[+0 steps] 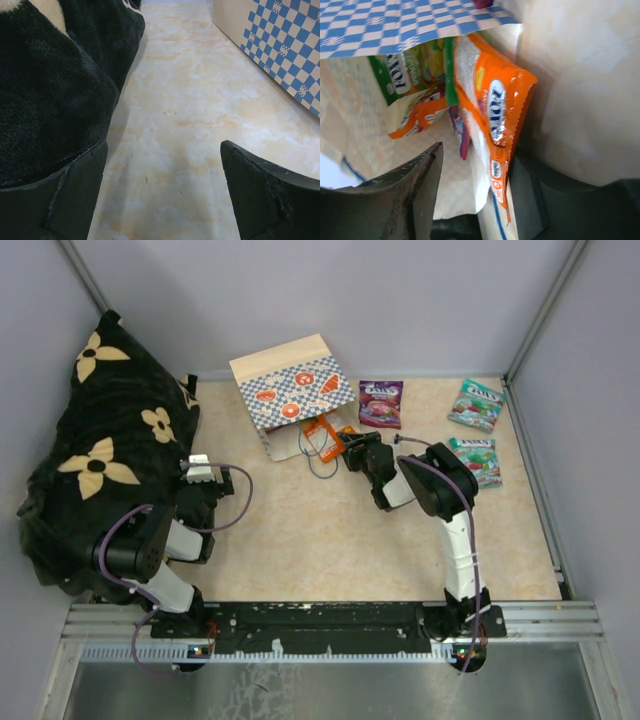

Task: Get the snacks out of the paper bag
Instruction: Take out the snack from the paper bag.

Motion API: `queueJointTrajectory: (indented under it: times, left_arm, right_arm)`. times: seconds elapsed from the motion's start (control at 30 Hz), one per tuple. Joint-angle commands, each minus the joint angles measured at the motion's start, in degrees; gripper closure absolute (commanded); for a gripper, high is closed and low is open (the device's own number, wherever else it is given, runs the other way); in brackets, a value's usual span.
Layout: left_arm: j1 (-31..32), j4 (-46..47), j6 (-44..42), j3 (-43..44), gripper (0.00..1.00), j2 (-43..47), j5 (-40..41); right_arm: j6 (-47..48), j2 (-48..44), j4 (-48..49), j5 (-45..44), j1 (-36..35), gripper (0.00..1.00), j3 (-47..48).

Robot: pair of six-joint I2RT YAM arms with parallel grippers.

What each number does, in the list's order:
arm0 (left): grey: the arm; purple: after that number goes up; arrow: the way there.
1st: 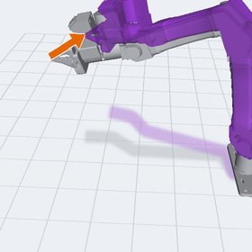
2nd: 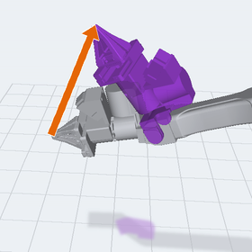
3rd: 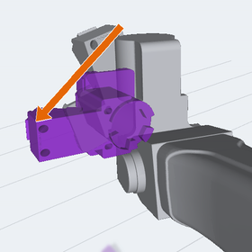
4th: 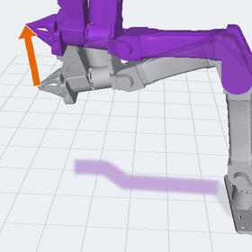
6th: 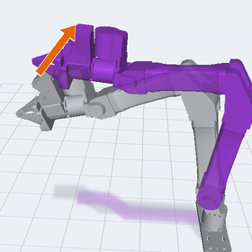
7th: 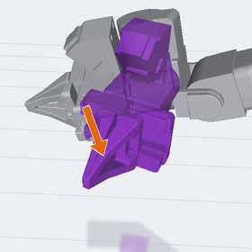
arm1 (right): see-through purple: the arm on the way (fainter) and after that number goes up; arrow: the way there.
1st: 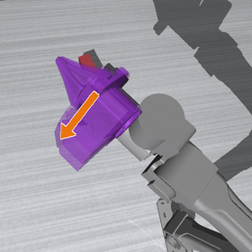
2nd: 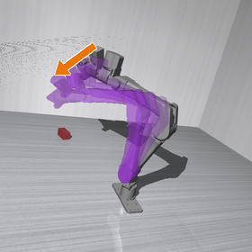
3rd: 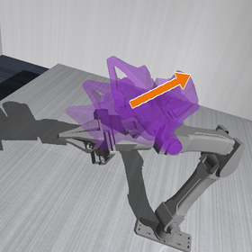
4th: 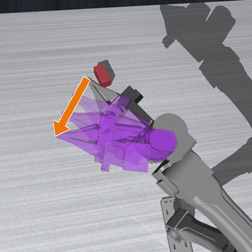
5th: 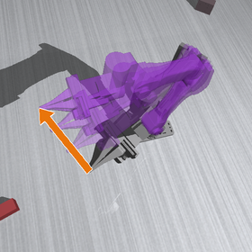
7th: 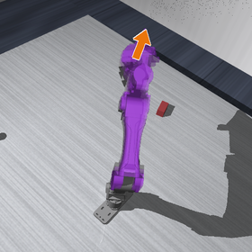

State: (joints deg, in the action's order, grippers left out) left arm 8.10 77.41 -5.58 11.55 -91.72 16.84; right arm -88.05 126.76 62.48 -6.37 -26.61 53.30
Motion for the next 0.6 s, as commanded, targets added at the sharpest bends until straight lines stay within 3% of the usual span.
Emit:
queueJointTrajectory:
  times: [0.0,0.23,0.43,0.57]
  left_arm:
    - [-0.4,1.3,0.6,0.5,0.00,-0.4,-0.7]
    - [-0.4,1.3,0.7,0.5,0.00,-0.4,-0.7]
    - [-0.4,1.3,0.7,0.5,0.00,-0.4,-0.7]
    - [-0.4,1.4,0.6,0.5,0.00,-0.4,-0.6]
  right_arm:
    - [-0.2,2.4,-3.0,-4.5,-1.0,0.54,2.2]
    - [9.1,-15.3,-11.4,-2.0,-1.5,0.97,-4.1]
    - [18.8,-39.6,-31.1,1.5,-1.5,1.00,-10.3]
    - [25.8,-53.3,-59.9,-1.0,-1.5,1.00,-6.6]
